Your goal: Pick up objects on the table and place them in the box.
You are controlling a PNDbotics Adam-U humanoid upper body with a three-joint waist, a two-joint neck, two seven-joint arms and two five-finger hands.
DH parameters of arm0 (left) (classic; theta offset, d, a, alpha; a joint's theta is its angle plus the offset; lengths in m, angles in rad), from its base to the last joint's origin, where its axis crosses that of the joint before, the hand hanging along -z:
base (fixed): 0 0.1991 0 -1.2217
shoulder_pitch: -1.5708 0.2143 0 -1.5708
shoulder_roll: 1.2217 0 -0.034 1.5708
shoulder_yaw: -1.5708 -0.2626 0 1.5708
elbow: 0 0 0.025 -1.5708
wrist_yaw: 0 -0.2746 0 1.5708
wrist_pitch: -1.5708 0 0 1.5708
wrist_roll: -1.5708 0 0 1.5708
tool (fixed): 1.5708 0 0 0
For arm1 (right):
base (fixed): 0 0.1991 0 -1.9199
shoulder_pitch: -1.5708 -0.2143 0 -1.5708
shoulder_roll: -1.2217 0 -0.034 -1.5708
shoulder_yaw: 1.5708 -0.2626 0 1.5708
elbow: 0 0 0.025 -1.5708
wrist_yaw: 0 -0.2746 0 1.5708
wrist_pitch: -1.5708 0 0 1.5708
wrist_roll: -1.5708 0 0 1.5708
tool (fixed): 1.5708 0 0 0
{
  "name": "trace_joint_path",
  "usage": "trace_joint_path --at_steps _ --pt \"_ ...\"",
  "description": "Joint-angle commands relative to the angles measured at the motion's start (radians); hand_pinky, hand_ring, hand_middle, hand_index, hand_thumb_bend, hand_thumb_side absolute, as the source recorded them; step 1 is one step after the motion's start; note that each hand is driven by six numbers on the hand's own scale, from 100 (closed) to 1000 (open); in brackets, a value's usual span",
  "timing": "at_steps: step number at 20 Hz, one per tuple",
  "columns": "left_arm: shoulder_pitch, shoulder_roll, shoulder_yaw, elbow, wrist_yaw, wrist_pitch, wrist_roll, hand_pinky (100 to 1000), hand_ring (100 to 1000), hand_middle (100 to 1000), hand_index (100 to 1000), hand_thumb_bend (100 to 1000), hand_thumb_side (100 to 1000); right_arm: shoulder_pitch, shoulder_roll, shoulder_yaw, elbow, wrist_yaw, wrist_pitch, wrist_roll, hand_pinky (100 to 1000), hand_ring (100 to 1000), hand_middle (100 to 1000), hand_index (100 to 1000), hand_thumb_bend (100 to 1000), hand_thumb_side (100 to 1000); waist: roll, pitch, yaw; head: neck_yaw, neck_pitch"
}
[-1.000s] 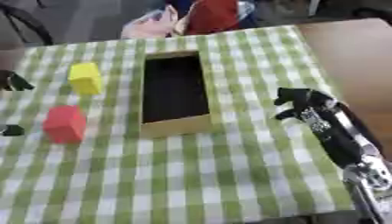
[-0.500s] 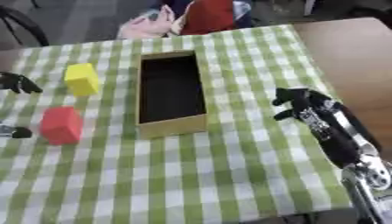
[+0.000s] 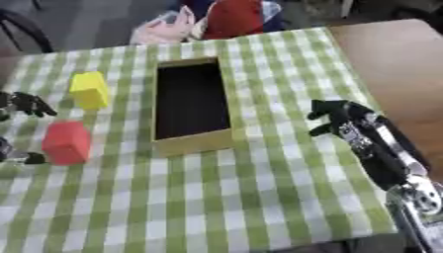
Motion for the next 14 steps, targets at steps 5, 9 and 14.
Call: trace_joint_path --at_steps 5,9,14 --pt "-0.030 -0.004 0.009 0.018 -0.025 -0.011 0.060 724 723 728 836 614 564 -0.016 -0.012 0.002 -0.017 -0.005 0.002 0.005 657 946 640 755 100 720 -0.003 -0.009 -0.004 0.005 -0.013" --pt "-0.032 -0.018 0.005 0.028 -0.023 -0.026 0.059 726 715 718 826 574 566 -0.017 -0.011 0.003 -0.016 -0.004 0.002 0.005 658 946 640 755 100 722 -0.004 -0.007 -0.007 0.008 -0.013" --pt "-0.031 -0.034 0.003 0.033 0.013 -0.040 0.059 696 627 612 745 418 433 -0.019 -0.008 0.005 -0.015 -0.004 0.003 0.007 658 947 639 755 100 724 -0.005 -0.005 -0.008 0.009 -0.014"
